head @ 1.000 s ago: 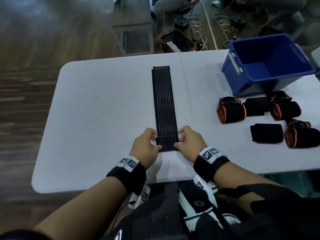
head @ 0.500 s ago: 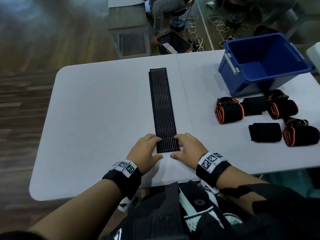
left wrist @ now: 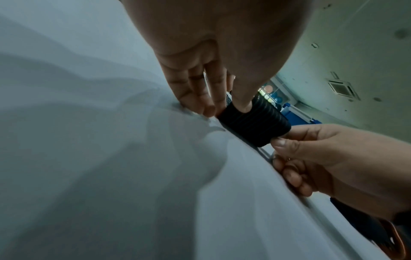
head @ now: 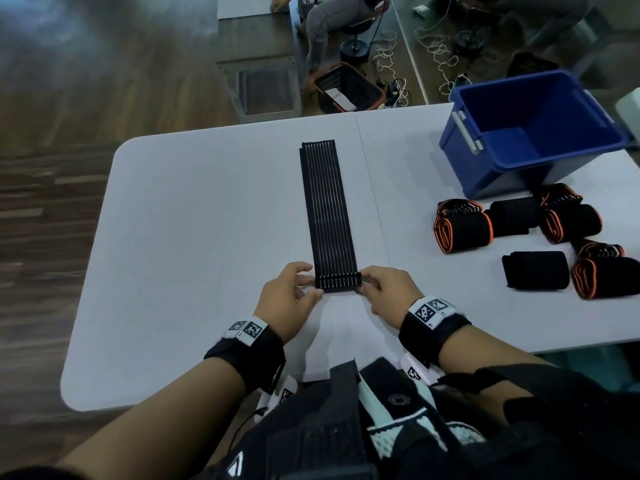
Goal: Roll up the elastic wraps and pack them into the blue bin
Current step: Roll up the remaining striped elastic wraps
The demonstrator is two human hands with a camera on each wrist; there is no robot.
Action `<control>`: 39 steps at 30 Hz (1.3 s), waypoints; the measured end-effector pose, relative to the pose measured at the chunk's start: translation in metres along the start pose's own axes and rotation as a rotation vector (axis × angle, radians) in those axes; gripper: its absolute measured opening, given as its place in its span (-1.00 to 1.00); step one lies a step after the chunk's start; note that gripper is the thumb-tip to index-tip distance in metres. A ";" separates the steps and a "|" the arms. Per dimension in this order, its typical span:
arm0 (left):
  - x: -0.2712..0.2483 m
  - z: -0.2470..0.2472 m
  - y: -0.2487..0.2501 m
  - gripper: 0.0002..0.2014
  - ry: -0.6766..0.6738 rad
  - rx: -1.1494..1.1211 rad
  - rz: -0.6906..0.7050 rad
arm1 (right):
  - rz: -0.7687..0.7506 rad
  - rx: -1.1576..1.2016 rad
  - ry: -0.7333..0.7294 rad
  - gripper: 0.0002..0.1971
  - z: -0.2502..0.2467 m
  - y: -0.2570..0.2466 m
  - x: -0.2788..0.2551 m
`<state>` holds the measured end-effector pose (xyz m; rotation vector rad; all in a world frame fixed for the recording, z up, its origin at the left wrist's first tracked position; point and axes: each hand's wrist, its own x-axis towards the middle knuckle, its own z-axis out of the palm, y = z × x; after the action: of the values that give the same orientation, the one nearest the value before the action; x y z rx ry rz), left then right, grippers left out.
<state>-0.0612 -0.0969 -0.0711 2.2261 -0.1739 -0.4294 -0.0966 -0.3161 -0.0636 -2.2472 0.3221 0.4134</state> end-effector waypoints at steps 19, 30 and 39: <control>0.021 0.001 0.008 -0.81 0.009 -0.100 -0.175 | 0.224 0.075 -0.065 -0.69 -0.009 -0.016 0.013; 0.018 0.001 -0.003 -0.70 -0.011 0.061 0.001 | 0.218 -0.021 -0.132 -0.72 -0.012 -0.020 0.019; 0.025 -0.002 -0.004 -0.58 -0.051 0.138 0.066 | 0.358 0.197 -0.190 -0.77 -0.015 -0.026 0.019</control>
<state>-0.0375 -0.0998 -0.0791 2.3384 -0.3123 -0.4503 -0.0665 -0.3126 -0.0438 -1.9413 0.6385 0.7446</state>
